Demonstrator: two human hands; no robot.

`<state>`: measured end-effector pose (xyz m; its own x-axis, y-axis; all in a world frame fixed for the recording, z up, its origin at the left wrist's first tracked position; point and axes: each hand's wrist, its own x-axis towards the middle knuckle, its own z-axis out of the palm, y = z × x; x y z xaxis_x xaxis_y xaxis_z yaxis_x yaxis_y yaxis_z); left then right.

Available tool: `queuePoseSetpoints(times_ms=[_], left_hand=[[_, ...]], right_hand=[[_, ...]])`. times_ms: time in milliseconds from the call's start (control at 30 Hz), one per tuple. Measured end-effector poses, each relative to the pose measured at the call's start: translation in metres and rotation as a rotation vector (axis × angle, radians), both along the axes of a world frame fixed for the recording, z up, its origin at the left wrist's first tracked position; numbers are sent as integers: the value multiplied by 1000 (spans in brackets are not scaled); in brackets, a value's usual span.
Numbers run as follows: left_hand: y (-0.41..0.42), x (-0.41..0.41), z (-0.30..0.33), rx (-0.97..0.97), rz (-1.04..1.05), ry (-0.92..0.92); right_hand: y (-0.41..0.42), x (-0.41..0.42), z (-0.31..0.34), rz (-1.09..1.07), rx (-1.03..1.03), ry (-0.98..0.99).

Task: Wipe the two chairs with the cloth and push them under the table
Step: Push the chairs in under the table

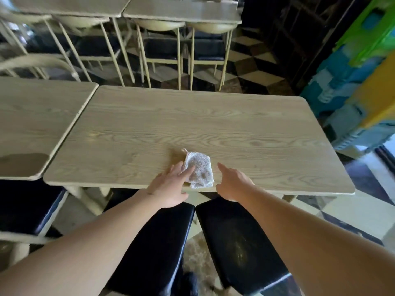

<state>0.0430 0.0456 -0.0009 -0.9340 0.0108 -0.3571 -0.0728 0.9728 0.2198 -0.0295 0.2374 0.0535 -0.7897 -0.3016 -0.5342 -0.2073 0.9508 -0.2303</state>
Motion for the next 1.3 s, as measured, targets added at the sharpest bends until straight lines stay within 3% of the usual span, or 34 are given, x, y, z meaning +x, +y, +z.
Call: queuePoseSetpoints(times_ms=[133,267,533,867,1133,1300], left_hand=[[12,57,51,29,65,115],[26,141,73,66,79,104],[32,291,73,40,176,6],[-28,418,10,510,674,-140],[-156,416,-23,825,1113,-144],[-207,417,-35,808,1308,-82]], right_hand=[[19,54,54,-10,-57,33],[36,134,73,4,-103,-36],[36,275,33,-73,-208,-209],[-18,386,-39,-715,-400,-565],[-89,401,-70,-1029,-616,-461],[-82,418,-83,-1192,-589,-323]])
